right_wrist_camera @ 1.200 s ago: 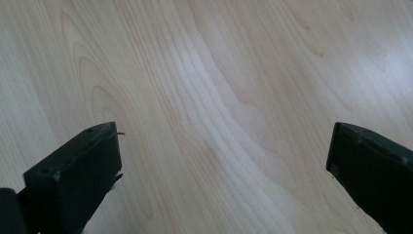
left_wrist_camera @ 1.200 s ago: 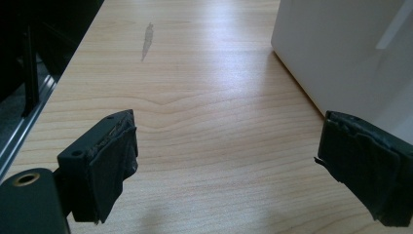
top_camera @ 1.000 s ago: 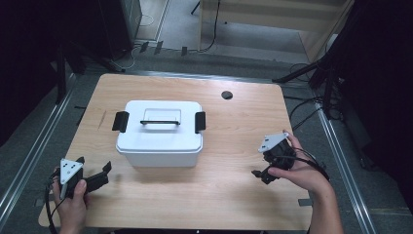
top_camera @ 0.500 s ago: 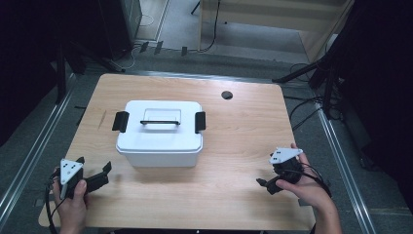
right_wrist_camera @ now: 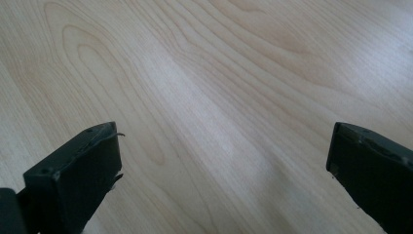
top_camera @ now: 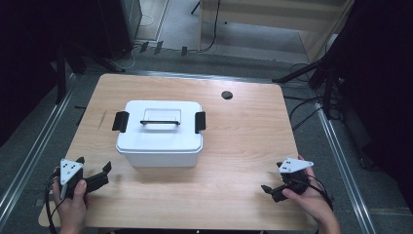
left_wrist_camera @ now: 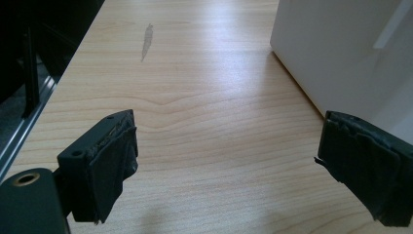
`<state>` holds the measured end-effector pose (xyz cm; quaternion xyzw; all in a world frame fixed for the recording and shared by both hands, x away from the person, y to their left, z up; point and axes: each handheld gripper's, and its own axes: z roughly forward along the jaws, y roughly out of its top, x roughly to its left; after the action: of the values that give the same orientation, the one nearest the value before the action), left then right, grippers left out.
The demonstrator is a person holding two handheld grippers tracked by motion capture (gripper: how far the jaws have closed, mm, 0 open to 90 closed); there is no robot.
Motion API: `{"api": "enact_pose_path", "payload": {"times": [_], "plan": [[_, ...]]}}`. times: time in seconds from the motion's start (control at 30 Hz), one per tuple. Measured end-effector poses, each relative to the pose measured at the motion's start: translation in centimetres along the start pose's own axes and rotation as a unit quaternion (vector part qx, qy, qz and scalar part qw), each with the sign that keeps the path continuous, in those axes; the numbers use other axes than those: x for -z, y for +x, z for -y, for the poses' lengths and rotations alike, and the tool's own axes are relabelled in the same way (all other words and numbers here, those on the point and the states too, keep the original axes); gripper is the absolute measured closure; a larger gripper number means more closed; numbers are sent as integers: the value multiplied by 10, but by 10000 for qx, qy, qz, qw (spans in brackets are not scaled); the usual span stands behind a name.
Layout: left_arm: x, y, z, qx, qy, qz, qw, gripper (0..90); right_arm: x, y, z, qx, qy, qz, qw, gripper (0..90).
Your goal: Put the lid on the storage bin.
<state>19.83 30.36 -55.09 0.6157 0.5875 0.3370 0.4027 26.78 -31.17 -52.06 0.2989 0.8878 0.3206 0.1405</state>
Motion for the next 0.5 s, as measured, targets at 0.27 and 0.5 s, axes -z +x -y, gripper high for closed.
{"api": "enact_pose_path", "payload": {"times": [0.27, 0.5], "plan": [[0, 0, 0, -4, -17, -14, 10000, 80, 2, 1, 20, -213, -140, 57, 9997, 0], [0, 0, 0, 17, -5, -8, 10000, 80, 5, 2, 33, -436, -547, 107, 9975, 0]]}}
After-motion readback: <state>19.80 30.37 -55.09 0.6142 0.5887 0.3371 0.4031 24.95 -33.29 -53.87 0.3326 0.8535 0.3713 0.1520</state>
